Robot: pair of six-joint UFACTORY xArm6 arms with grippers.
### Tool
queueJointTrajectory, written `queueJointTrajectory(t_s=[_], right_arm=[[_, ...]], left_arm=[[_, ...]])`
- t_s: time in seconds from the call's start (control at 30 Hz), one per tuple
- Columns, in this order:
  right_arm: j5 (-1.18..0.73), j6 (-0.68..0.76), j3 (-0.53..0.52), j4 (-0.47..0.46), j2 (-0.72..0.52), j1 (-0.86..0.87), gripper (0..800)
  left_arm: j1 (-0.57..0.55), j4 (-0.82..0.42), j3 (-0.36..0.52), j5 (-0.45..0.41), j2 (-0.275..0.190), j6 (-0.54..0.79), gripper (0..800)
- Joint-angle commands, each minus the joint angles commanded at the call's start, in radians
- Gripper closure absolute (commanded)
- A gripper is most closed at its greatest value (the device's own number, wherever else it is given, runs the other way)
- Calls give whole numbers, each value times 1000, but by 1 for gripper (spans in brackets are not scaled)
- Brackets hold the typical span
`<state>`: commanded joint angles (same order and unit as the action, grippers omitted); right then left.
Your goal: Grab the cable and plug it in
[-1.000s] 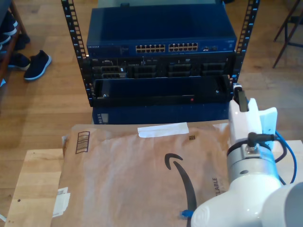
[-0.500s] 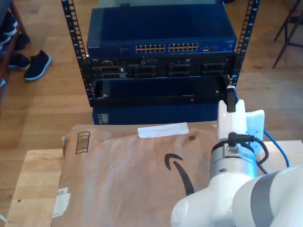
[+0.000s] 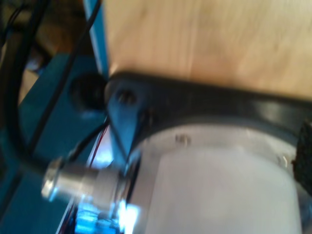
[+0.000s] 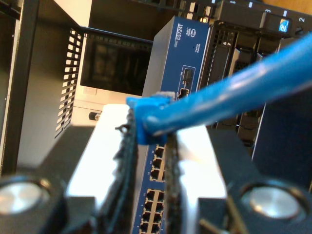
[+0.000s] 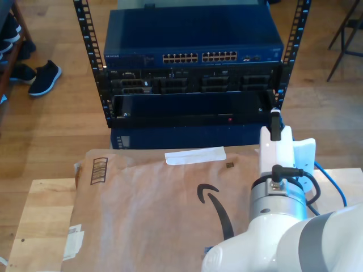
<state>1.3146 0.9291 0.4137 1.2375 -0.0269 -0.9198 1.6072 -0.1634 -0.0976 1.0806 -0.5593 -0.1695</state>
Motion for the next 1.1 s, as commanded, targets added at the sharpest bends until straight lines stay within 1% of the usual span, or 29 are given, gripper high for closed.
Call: queueJointTrajectory(t_s=[0.1,0.27,0.57,0.77,0.83,0.93,1.1], right_arm=[[0,0,-5,2,-3,0,800],[-2,2,-3,3,-2,0,800],[2,0,6,-8,-8,-6,800],[0,0,29,-11,-6,-49,800],[-5,3,21,-8,5,-71,800],[-8,6,34,-5,74,-63,800],[-11,12,18,3,86,-38,800]], left_arm=[[26,3,11,-14,8,41,0],[31,8,5,-6,34,41,0],[31,8,5,-6,34,41,0],[31,8,5,-6,34,41,0],[31,8,5,-6,34,41,0],[31,8,5,-6,34,41,0],[31,8,5,-6,34,41,0]])
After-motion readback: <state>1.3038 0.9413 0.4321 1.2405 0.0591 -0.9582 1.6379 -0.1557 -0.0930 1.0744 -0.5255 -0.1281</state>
